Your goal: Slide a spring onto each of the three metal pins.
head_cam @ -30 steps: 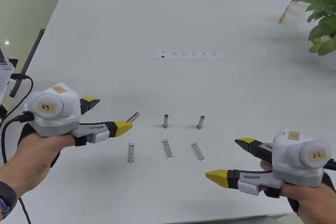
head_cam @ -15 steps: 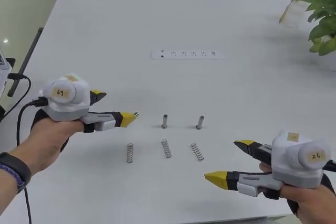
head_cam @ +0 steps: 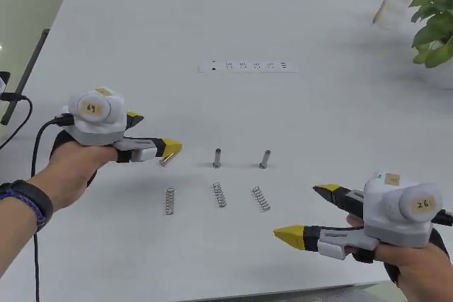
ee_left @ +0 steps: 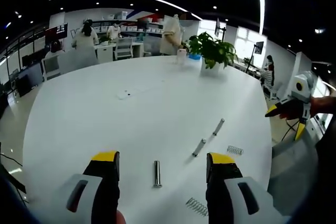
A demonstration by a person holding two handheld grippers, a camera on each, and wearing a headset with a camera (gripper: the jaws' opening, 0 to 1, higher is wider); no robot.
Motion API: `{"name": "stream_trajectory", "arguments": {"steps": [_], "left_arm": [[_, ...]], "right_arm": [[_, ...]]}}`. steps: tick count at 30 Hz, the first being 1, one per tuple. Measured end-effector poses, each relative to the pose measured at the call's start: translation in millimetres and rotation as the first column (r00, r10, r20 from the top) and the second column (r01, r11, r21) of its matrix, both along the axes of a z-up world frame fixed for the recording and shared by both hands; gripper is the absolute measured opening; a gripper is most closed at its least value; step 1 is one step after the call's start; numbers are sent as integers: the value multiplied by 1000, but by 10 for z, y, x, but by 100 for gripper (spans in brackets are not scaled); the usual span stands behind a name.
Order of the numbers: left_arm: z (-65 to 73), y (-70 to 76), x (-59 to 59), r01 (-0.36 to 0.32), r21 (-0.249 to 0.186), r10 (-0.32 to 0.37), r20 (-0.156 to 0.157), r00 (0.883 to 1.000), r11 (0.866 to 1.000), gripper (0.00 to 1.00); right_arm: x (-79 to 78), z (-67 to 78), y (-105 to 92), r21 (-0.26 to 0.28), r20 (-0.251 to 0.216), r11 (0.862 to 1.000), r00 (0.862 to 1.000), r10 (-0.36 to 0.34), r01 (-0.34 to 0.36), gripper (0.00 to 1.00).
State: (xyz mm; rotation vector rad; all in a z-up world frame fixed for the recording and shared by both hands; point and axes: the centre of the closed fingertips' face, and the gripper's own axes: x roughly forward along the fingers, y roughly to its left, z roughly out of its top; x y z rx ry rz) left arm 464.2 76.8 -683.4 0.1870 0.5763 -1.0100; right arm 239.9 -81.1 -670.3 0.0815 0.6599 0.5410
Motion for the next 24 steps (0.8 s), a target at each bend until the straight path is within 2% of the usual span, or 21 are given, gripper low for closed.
{"name": "stream_trajectory", "arguments": {"steps": [15,24], "left_arm": [[-395,-165,63,19,57,-16,-51,999,998,60],[-599,-204,88,18,84,-12,-79,997,996,58]], "right_arm": [[6,-39,-29,-3,-14,1000,1000,-3,3,77],[-9,-75,-43,-2,-24,1000,1000,-8,8,76]]}}
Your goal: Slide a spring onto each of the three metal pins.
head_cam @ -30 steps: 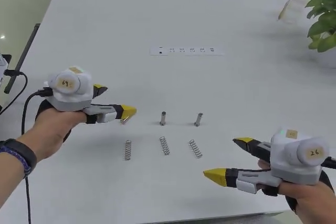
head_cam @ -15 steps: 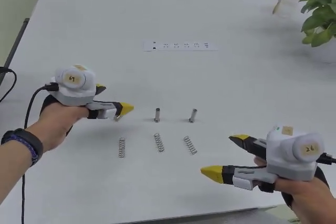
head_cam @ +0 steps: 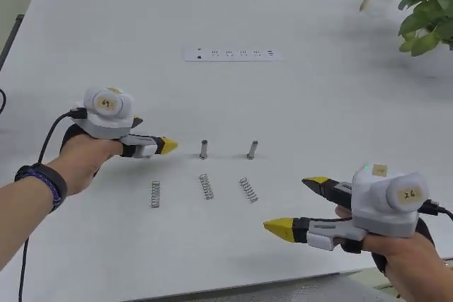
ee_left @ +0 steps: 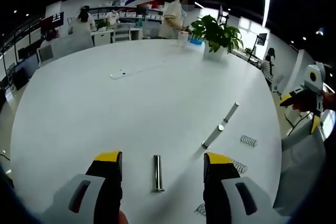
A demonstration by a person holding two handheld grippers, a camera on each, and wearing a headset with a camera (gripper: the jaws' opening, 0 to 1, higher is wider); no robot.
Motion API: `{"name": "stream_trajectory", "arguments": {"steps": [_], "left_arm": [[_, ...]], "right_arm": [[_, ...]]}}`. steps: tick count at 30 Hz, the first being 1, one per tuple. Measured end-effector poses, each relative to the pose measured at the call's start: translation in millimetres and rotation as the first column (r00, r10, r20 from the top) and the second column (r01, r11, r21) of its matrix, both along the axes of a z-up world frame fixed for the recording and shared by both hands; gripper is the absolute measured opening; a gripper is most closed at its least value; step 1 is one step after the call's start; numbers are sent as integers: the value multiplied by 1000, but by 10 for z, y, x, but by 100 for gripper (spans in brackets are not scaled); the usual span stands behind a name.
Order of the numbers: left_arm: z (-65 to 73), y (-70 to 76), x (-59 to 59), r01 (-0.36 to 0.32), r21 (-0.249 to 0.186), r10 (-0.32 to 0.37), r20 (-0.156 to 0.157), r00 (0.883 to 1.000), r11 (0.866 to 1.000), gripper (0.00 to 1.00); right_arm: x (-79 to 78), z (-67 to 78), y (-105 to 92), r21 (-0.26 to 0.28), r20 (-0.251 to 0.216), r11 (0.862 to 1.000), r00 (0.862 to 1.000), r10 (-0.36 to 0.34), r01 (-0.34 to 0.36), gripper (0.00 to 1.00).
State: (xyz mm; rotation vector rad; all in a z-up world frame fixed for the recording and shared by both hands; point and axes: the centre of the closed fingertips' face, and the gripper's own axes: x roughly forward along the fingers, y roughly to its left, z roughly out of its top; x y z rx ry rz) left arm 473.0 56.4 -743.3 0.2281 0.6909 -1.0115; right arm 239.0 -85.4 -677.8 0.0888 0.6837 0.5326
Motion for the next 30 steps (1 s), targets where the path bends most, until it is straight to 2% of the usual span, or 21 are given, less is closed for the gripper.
{"name": "stream_trajectory", "arguments": {"steps": [8,17,21,24,26,27,30], "left_arm": [[-126,-15,17,-23,12,23,-21,1000,1000,54],[-261,-91,-25,-19,31,20,-31,999,999,46],[-299,-106,-24,-18,40,20,-29,999,999,42],[-339,-100,-21,-16,60,17,-27,999,998,34],[-368,-70,-8,-10,92,11,-5,1000,996,28],[-382,-70,-14,-8,97,8,-6,1000,995,26],[-379,-72,-17,-16,89,18,-15,1000,996,26]], "right_arm": [[-10,-13,-29,-4,-6,1000,1000,-2,2,76],[-14,-26,-68,-4,-8,1000,1000,-9,9,75],[-29,-45,-75,-4,-13,1000,1000,-12,12,75],[-39,-46,-76,-4,-15,1000,1000,-13,13,74],[-43,-44,-76,-3,-15,1000,1000,-13,13,74],[-43,-43,-80,-3,-15,1000,1000,-14,14,74],[-35,-34,-92,-1,-13,1000,1000,-19,19,74]]}}
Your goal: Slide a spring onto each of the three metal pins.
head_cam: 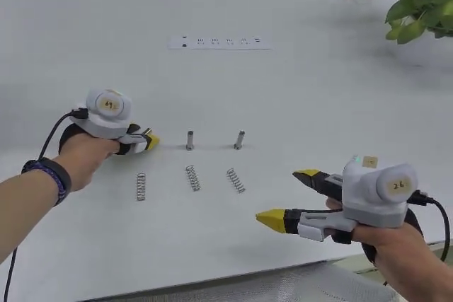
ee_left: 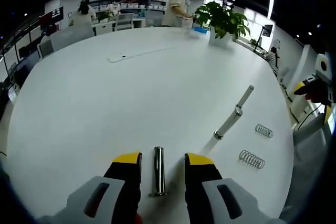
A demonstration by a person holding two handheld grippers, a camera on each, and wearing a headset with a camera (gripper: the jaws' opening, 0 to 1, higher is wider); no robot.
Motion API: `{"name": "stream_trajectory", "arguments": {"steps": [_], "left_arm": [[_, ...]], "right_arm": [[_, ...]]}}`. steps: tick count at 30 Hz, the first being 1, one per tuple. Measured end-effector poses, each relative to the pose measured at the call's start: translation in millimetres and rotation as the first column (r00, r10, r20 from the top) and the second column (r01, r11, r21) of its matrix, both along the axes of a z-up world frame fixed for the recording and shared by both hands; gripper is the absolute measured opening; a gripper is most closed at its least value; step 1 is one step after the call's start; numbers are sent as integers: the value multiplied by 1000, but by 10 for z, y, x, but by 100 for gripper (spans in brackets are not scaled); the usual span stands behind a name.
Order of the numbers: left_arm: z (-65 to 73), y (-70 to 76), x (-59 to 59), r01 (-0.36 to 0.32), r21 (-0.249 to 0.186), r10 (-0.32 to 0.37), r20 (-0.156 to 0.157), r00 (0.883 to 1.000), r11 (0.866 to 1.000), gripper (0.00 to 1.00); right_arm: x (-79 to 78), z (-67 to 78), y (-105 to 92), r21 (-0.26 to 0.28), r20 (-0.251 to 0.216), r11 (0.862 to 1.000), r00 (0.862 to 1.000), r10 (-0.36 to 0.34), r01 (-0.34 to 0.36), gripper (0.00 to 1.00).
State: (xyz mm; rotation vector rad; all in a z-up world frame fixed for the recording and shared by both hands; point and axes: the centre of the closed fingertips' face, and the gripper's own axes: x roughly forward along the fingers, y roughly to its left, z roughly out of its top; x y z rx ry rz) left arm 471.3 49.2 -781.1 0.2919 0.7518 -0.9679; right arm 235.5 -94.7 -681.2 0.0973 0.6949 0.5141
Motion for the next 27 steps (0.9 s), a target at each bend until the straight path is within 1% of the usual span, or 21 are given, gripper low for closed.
{"name": "stream_trajectory", "arguments": {"steps": [7,9,11,13,17,20,27], "left_arm": [[13,-6,24,1,9,-1,13,1000,1000,20],[12,-8,32,-2,8,2,12,1000,1000,15],[1,6,54,-4,20,4,20,1000,1000,10],[-6,4,82,-8,22,7,20,1000,1000,9],[-15,17,141,-17,31,16,29,999,999,4],[-22,19,176,-29,32,29,20,999,999,0],[-15,2,160,-30,44,30,12,999,999,0]], "right_arm": [[6,-8,-11,-1,-1,1000,1000,-1,1,73],[6,-8,-4,1,-1,1000,1000,0,0,73],[4,-15,-3,0,-3,1000,1000,1,-1,73],[3,-14,3,2,-3,1000,1000,0,0,73],[6,-21,4,2,-4,1000,1000,1,-1,73],[13,-18,9,3,-2,1000,1000,3,-3,73],[28,-12,24,3,2,1000,1000,7,-7,73]]}}
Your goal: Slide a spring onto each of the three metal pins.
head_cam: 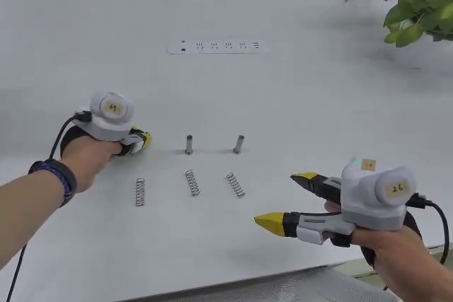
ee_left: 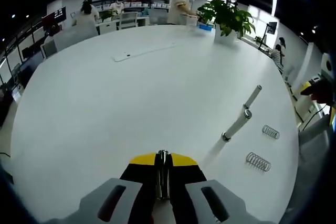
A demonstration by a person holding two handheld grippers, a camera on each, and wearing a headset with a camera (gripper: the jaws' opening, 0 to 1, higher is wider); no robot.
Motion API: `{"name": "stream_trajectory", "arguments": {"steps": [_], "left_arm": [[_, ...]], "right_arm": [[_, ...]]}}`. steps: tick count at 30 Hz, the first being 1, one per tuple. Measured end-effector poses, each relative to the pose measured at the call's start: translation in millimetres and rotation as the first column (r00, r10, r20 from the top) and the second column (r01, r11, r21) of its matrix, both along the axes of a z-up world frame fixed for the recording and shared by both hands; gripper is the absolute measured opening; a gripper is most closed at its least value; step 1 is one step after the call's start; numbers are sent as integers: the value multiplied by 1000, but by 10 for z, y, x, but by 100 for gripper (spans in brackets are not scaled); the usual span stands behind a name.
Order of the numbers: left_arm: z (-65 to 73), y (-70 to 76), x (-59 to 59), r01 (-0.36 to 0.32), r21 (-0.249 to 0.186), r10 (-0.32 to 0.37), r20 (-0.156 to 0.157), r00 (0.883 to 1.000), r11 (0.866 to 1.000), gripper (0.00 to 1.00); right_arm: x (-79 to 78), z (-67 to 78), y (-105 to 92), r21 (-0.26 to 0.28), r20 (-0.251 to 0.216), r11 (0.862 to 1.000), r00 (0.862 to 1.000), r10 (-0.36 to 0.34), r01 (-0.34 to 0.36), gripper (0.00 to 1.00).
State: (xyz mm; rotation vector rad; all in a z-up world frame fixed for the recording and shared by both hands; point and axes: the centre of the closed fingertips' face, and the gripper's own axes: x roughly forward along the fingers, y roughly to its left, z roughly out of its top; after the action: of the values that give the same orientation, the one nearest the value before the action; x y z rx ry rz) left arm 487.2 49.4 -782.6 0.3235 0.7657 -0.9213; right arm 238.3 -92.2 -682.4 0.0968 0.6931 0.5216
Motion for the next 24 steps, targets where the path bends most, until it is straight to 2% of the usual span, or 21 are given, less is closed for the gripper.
{"name": "stream_trajectory", "arguments": {"steps": [7,24], "left_arm": [[-5,4,-40,-16,-2,16,-35,999,1000,0],[181,62,-71,-39,-31,39,-11,999,999,0]], "right_arm": [[-11,9,-2,1,4,1000,1000,-4,4,73],[-3,31,25,9,19,1000,1000,-3,3,72]]}}
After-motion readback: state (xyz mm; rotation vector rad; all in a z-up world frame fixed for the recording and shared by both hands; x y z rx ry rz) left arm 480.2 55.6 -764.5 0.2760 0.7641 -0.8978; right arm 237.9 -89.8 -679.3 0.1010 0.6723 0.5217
